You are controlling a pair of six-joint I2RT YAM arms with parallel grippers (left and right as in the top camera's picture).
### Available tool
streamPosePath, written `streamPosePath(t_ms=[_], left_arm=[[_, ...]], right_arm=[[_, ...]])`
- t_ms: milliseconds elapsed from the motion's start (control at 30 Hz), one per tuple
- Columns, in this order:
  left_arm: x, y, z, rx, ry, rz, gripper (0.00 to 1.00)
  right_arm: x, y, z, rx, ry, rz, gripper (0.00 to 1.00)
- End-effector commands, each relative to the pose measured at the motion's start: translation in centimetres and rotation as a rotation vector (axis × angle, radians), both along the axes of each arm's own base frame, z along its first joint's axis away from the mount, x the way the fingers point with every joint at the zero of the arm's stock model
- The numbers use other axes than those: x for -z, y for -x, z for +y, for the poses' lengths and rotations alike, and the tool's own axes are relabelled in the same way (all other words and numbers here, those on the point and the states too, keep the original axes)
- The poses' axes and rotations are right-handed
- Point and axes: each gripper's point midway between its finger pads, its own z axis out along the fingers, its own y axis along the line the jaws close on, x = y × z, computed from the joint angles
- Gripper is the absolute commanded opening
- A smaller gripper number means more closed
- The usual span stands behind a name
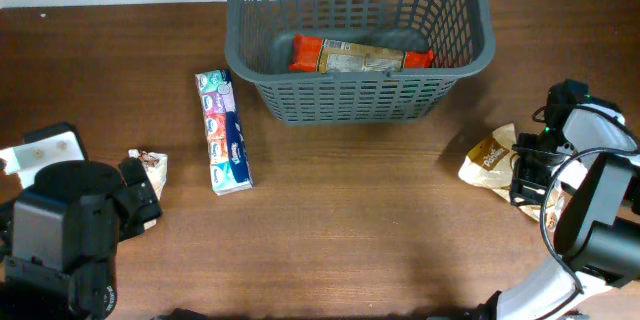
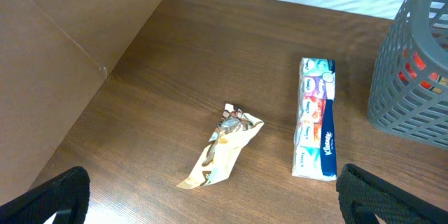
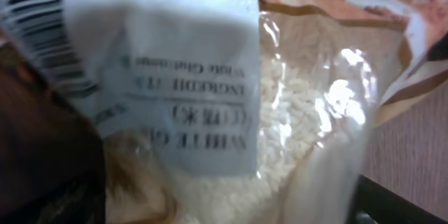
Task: Pack container
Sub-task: 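Lower the right gripper and grasp the crumpled rice bag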
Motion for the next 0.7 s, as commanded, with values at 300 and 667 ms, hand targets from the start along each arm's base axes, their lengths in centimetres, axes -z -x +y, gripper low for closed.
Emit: streamPosePath(t_ms=[300, 667], left_arm=[[0.1, -0.1, 0.0, -0.009, 0.013, 0.000, 0.99], [0.1, -0.1, 0.0, -0.009, 0.013, 0.000, 1.00]], right_arm=[[1.0, 0.6, -0.4, 0.009, 0.026, 0.027, 0.99], [2.3, 1.4, -0.1, 0.009, 0.024, 0.032, 0.99]])
